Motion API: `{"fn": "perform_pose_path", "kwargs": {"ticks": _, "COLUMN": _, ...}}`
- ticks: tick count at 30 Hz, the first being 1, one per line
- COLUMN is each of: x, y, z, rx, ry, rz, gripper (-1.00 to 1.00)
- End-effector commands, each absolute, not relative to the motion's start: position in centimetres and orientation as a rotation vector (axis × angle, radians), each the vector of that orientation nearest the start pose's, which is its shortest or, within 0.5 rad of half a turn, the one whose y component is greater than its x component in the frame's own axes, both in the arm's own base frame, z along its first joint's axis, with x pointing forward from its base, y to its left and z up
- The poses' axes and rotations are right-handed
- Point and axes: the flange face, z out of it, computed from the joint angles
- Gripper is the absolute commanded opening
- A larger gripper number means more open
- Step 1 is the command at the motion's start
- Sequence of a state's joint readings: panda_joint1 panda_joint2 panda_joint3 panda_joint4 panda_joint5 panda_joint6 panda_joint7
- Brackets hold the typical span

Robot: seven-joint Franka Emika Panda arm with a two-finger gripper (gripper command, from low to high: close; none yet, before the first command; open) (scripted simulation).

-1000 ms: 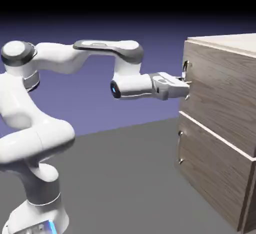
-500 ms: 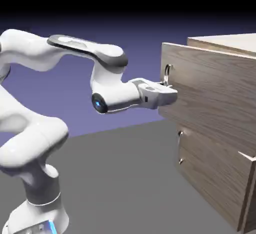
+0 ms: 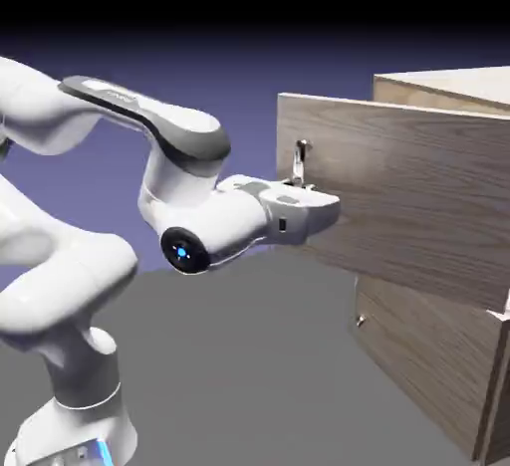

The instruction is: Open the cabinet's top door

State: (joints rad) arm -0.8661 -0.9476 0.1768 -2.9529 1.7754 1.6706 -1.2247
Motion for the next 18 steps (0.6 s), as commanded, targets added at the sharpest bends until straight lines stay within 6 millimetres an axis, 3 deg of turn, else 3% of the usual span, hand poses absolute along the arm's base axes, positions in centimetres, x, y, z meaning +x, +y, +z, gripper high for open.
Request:
{"fn": "perform_pose_path", "kwargs": {"ticks": 1, "x": 27.3, "y": -11.2, "z": 45.7, "rx": -1.733, "ry": 0.117, "rz": -1.308, "gripper": -1.00}}
{"fn": "perform_pose_path", "kwargs": {"ticks": 10, "x": 24.2, "y": -18.3, "z": 45.7, "rx": -1.696, "ry": -0.062, "rz": -1.155, "gripper": -1.00}}
{"fn": "perform_pose_path", "kwargs": {"ticks": 18, "x": 22.8, "y": -25.3, "z": 45.7, "rx": -1.650, "ry": -0.222, "rz": -1.010, "gripper": -1.00}}
